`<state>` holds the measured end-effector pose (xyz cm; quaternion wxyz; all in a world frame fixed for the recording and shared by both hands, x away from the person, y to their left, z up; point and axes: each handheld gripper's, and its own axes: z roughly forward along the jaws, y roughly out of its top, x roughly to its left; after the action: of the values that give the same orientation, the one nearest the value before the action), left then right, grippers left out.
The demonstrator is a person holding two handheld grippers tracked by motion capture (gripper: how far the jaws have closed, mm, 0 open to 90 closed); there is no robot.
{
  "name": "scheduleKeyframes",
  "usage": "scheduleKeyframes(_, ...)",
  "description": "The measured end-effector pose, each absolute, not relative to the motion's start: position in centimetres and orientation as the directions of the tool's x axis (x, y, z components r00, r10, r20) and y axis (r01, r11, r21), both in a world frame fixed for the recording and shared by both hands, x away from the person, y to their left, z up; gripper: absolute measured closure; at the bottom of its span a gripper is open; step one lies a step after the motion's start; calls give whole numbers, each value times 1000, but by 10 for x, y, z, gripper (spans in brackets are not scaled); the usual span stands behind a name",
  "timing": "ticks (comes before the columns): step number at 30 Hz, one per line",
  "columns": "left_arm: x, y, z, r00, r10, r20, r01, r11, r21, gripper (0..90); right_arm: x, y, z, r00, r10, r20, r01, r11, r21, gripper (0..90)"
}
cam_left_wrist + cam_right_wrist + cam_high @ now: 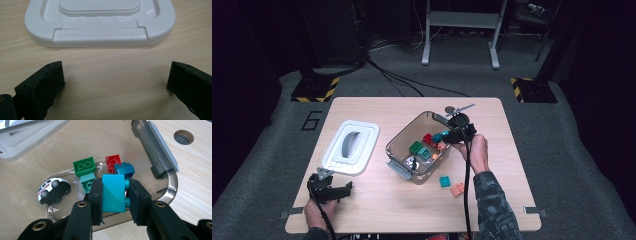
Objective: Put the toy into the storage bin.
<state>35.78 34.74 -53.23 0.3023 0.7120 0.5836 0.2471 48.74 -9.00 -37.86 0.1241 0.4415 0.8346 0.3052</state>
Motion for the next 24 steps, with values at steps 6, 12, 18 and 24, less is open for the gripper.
scheduleKeyframes(6, 358, 347, -532, 198, 980, 0, 680, -137, 720, 8, 488, -94, -375, -567, 822, 58, 670, 419, 613, 434)
scheduleKeyframes(12, 358, 348, -532, 196, 981, 2, 681, -138, 719, 8, 461, -112, -368, -538, 839, 85, 641, 341, 688, 260)
scheduleKeyframes(18, 358, 347, -532, 196, 981, -3, 682, -135, 719, 8, 432, -126, -380, -524, 847, 93, 649, 327, 687, 182)
scheduleKeyframes(24, 358, 347, -532, 199, 980, 1, 680, -139, 720, 8, 410, -134, -416, -523, 846, 103, 680, 341, 649, 172)
